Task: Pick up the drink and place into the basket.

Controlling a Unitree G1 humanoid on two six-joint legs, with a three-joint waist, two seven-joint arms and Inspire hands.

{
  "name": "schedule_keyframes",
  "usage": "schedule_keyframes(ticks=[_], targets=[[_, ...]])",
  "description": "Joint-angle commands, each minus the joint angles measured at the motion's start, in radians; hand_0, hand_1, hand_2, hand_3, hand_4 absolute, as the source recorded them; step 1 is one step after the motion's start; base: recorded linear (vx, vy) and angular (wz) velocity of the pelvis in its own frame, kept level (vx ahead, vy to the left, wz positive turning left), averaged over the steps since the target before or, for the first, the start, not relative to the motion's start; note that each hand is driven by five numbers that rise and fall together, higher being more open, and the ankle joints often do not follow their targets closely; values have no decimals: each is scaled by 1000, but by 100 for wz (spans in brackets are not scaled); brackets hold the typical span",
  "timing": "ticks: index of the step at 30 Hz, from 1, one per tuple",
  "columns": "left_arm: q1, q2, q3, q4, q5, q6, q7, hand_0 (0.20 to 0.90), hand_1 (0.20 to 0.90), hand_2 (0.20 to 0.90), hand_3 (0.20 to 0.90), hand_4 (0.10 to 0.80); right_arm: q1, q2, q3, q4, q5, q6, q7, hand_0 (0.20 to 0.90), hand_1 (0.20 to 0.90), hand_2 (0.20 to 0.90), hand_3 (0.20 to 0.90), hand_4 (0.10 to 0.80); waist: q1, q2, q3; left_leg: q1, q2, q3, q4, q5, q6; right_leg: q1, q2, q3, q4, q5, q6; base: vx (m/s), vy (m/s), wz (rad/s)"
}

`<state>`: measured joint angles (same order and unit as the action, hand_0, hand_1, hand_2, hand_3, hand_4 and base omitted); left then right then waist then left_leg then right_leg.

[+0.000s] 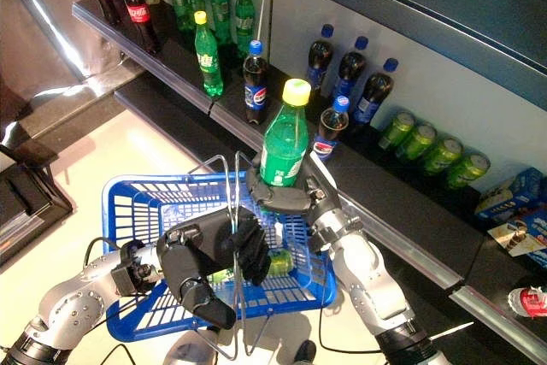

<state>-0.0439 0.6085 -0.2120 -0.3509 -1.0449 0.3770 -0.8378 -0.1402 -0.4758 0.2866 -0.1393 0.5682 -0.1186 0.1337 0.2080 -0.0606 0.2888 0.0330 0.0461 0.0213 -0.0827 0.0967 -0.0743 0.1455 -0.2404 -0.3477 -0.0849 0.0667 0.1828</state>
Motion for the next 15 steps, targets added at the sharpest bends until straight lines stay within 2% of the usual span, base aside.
schedule_keyframes(ticks=[1, 15], targets=[[-78, -132, 52, -234, -197, -179, -160, 300, 300, 300, 200, 100, -40, -6, -53, -117, 16, -138, 49, 300, 300, 300, 200, 100, -14, 13, -261, 44, 35, 66, -5, -96, 1, 2, -4, 2, 20, -25, 6, 0, 0, 0], [-63, -109, 84, -247, -212, -177, -160, 300, 300, 300, 200, 100, -8, -31, -65, -105, 13, -105, 109, 300, 300, 300, 200, 100, -17, 8, -257, 42, 38, 62, -5, -93, -1, 1, -4, 2, 23, -25, 7, 0, 0, 0]])
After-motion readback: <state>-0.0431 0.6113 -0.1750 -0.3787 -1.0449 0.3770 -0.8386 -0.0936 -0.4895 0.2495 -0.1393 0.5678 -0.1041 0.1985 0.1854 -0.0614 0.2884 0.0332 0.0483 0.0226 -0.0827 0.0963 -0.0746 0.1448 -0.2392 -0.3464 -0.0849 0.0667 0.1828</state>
